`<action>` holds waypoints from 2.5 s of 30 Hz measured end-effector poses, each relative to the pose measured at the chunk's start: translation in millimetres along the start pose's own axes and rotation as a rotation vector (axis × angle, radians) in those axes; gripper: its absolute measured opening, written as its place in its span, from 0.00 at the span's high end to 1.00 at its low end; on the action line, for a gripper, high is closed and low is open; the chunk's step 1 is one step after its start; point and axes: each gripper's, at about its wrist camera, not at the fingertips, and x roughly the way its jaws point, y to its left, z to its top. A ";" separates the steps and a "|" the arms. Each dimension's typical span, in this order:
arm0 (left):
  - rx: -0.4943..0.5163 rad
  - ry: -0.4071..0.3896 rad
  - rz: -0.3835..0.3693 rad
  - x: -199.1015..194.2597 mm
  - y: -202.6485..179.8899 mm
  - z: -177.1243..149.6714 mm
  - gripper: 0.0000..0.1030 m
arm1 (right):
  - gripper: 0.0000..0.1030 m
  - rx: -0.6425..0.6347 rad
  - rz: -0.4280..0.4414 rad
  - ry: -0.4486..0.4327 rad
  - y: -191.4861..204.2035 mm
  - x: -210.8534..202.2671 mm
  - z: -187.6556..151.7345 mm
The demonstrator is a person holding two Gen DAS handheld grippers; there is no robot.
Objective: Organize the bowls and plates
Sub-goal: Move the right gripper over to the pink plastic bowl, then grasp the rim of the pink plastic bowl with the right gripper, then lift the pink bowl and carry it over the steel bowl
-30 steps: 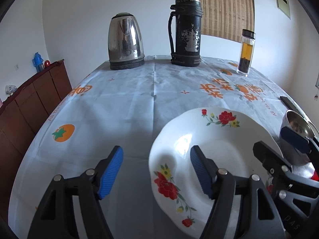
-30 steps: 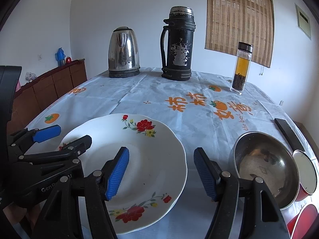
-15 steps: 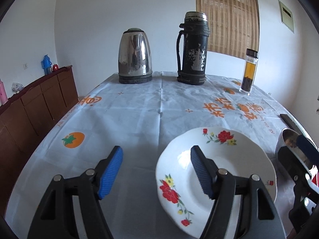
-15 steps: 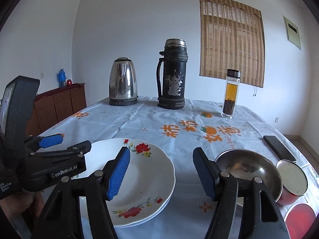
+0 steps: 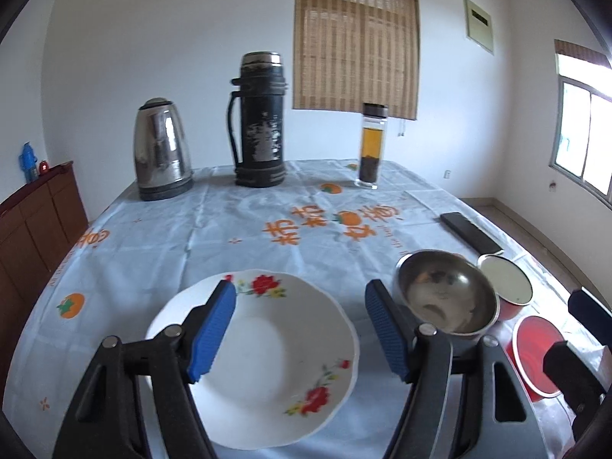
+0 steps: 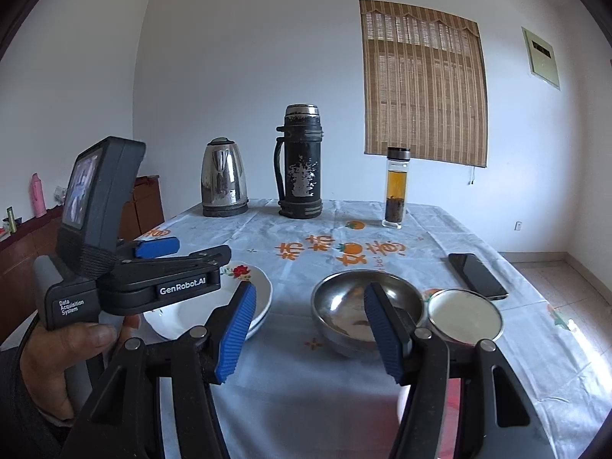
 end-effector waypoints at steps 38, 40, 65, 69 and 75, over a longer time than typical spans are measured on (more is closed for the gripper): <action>0.271 0.227 -0.407 22.3 -143.5 -36.5 0.62 | 0.73 0.164 -0.261 0.276 -134.7 -13.5 -70.7; 0.263 0.240 -0.412 24.3 -141.6 -36.5 0.62 | 0.75 0.165 -0.256 0.283 -134.3 -12.8 -71.7; 0.228 0.330 -0.524 29.2 -141.3 -42.6 0.91 | 0.90 0.132 -0.262 0.285 -126.4 -7.2 -71.2; 0.227 0.339 -0.531 30.1 -141.3 -43.6 0.91 | 0.91 0.137 -0.259 0.279 -126.6 -7.1 -71.2; 0.230 0.339 -0.531 28.1 -140.8 -45.1 0.92 | 0.91 0.142 -0.253 0.275 -126.8 -7.7 -72.2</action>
